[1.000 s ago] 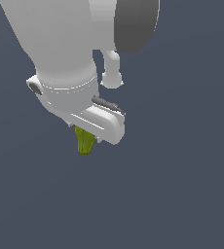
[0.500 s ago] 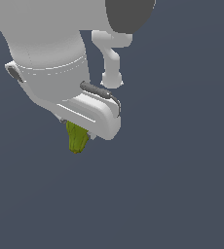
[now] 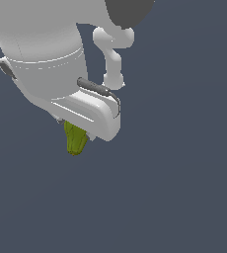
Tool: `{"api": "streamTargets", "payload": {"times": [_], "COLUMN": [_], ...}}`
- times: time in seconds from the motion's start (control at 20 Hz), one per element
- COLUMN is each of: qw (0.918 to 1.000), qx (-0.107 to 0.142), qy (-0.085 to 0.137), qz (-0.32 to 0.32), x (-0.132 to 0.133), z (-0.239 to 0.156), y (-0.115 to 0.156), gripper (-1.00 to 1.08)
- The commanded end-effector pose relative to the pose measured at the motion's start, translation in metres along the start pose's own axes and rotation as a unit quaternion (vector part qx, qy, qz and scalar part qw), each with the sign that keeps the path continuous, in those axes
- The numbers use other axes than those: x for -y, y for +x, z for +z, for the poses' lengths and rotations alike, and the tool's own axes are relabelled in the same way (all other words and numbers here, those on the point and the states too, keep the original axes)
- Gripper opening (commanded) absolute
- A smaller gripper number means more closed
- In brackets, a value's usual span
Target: Pick up the object and move it to a goal position.
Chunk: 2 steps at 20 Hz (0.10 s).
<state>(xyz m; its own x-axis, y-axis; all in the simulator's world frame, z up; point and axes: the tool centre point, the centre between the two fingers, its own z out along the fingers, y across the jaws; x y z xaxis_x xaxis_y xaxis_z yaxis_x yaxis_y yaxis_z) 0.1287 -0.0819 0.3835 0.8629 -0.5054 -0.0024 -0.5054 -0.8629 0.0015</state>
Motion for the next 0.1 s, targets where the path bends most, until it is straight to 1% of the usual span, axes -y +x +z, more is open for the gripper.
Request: {"api": "streamTargets", "payload": {"times": [0.0, 0.05], "qw": [1.0000, 1.0000], "qx": [-0.001, -0.001], "qy": [0.001, 0.001], "qz": [0.000, 0.000], "x": [0.0001, 0.0000], "z": [-0.0024, -0.0025], "y": [0.0004, 0.0004], "gripper": [-1.00, -1.00]}}
